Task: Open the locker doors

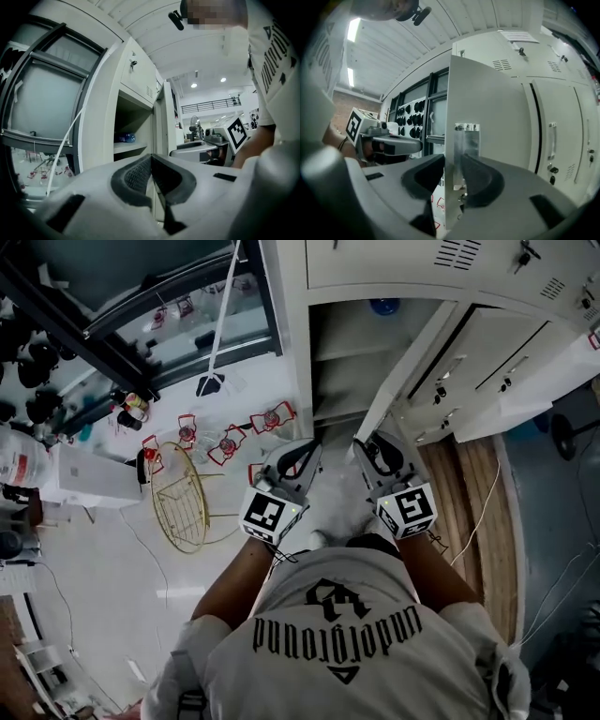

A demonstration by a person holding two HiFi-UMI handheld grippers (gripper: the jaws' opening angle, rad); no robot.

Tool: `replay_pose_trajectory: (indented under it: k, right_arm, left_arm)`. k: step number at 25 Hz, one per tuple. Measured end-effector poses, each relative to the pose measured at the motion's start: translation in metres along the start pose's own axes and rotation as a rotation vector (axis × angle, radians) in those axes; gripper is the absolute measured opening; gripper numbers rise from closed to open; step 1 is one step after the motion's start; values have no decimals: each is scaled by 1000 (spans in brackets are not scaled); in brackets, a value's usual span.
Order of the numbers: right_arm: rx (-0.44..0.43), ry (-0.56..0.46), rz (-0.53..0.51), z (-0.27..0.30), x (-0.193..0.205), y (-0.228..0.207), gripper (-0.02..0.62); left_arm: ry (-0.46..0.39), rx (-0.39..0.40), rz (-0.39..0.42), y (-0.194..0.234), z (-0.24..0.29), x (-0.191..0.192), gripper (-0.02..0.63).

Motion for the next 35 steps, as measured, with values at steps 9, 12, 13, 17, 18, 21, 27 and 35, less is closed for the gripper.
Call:
replay_pose_trajectory:
  k: [9,12,13,17,18,21,27,35]
  right_arm:
    - [-63,9,-19,-59,9,-26,138]
    - [-108,21,-29,-80,8,-40,141]
    - [-116,22,-32,-88,10,-45,143]
    - [-134,29,-33,-120,15,-73,140]
    - [-137,28,-37,-128,16,-80,134]
    - [-135,30,-45,-149,24,-104,110]
    - [-150,17,-47,-180,31,-150,78]
    - [-204,-3,-46,-189,36,-185,75]
  left_arm:
    - [-3,38,0,-44,50,-11,8]
    - [6,29,-38,-66,69,-23,8]
    - [7,26,-45,-73,75,-25,8]
    - [0,10,-15,-97,97,-25,8]
    - [-3,5,-4,-104,102,-24,8]
    - [-5,-4,3,-126,116,-26,8]
    - [-3,-51,3,-168,134,-33,8]
    - [13,-156,9,-196,131,-35,8]
Point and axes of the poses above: the fingertips, and each gripper's own axes: z forward along the fingers, y to its left, x out of its underside, the point moved 7 cm from there along -z, backward along the fingers, and after that the axes turned 4 degrees about y, right-handed, at the moved point
